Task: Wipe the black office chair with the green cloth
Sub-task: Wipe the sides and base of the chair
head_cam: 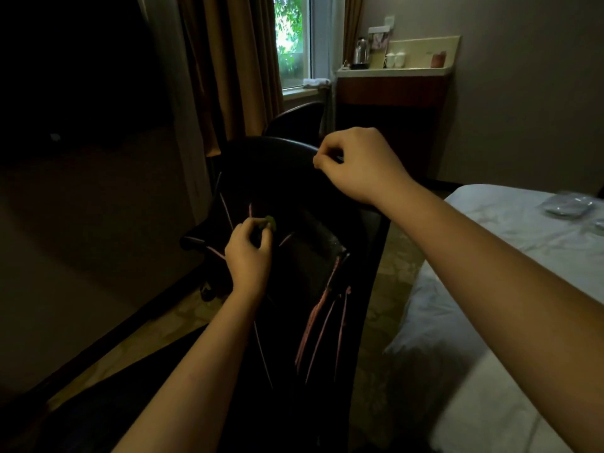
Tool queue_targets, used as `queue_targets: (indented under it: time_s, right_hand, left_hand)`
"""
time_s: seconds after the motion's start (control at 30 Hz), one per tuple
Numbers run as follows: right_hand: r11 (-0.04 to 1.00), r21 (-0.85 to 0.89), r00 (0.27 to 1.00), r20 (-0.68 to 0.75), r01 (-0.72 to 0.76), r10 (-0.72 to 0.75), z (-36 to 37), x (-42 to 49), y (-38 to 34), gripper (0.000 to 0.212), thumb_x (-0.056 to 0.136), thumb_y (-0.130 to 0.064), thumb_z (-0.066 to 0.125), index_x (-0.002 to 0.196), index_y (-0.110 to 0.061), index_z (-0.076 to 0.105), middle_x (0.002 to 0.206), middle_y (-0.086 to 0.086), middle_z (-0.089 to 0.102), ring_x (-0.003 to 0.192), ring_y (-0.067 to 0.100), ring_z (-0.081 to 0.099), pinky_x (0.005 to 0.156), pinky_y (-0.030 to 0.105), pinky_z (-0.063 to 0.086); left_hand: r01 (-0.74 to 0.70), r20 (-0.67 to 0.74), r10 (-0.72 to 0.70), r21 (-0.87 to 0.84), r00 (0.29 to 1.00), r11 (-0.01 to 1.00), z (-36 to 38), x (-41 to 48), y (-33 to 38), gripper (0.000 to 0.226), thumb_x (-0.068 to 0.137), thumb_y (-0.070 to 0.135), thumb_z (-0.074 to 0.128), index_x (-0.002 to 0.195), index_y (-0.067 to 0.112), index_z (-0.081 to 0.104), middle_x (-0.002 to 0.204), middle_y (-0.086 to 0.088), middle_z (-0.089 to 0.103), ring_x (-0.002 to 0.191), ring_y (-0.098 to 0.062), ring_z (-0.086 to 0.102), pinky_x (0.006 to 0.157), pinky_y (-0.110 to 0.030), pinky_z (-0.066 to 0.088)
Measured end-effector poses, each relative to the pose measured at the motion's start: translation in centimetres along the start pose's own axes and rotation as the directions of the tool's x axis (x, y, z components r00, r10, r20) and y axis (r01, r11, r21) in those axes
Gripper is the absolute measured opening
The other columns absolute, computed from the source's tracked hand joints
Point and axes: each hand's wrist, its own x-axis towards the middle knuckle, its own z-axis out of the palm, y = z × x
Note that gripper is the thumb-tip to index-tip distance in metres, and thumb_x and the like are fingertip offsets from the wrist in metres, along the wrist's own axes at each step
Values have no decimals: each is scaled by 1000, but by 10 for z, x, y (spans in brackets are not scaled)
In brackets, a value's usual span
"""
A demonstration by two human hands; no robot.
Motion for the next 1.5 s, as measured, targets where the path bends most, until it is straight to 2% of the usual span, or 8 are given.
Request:
queue_targets:
  time_s: [0.07, 0.23, 0.4, 0.67, 0.9, 1.0, 1.3, 1.5]
  right_hand:
    - [1000, 2, 1000, 9, -6, 6, 0, 0, -1, 14, 93, -29, 60, 90, -22, 72, 81, -9, 58, 79, 9, 55, 61, 21, 37]
    - [1000, 0, 1000, -1, -17, 17, -2, -1, -3, 14, 92, -27, 60, 91, -21, 73, 81, -8, 58, 79, 10, 55, 69, 23, 38]
    - [999, -1, 999, -9, -34, 34, -3, -4, -4, 14, 91, -28, 60, 91, -21, 73, 80, -7, 57, 78, 13, 56, 67, 24, 38]
    - [1000, -10, 1000, -27, -15, 14, -6, -16, -4, 14, 92, -28, 60, 89, -22, 72, 78, -10, 54, 78, 9, 52, 53, 17, 28]
    - [996, -78, 996, -72, 42, -47, -14, -33, -15, 17, 94, -28, 56, 93, -18, 70, 80, -4, 61, 75, 13, 55, 63, 26, 37]
    - [996, -50, 997, -6, 79, -79, -17, -38, -19, 19, 94, -32, 57, 93, -18, 70, 78, -6, 58, 75, 14, 56, 65, 27, 42]
    - [998, -38, 996, 74, 50, -47, -18, -43, -14, 21, 93, -37, 59, 91, -20, 72, 86, -3, 63, 85, 17, 60, 72, 29, 43]
    - [996, -65, 997, 46, 59, -56, -18, -41, -15, 23, 92, -36, 60, 95, -18, 74, 100, 5, 69, 97, 24, 61, 76, 29, 42]
  left_hand:
    - [-8, -4, 8, -65, 1000, 998, 1, -6, 9, 14, 93, 10, 61, 103, 18, 68, 103, 4, 65, 97, -7, 62, 89, -25, 51]
    - [-182, 38, 187, -115, 982, 977, -2, -16, 45, 15, 90, 5, 64, 100, 15, 70, 102, 1, 65, 98, -8, 61, 92, -18, 46]
    - [-338, 116, 344, -66, 932, 939, 1, -34, 84, 10, 88, 9, 66, 97, 11, 70, 98, 2, 64, 98, -15, 60, 88, -37, 50]
    - [-395, 116, 400, -68, 909, 916, -3, -83, 104, 3, 88, 10, 67, 91, 11, 69, 93, 2, 61, 93, -15, 57, 81, -36, 49]
    - [-416, 144, 409, 16, 901, 909, -12, -113, 106, 21, 87, 9, 70, 108, 8, 68, 102, -2, 62, 99, -19, 57, 85, -34, 50]
    - [-400, 132, 390, 60, 911, 915, -12, -116, 109, 27, 88, 10, 69, 114, 7, 66, 109, -4, 62, 104, -20, 58, 90, -35, 50]
    - [-394, 57, 390, 142, 919, 908, -5, -127, 101, 18, 88, 5, 67, 107, 5, 67, 106, -6, 63, 100, -21, 60, 85, -36, 53]
    - [-369, 103, 354, 221, 929, 903, -12, -143, 76, 18, 87, 7, 69, 104, 6, 66, 103, -5, 61, 98, -20, 57, 81, -20, 41]
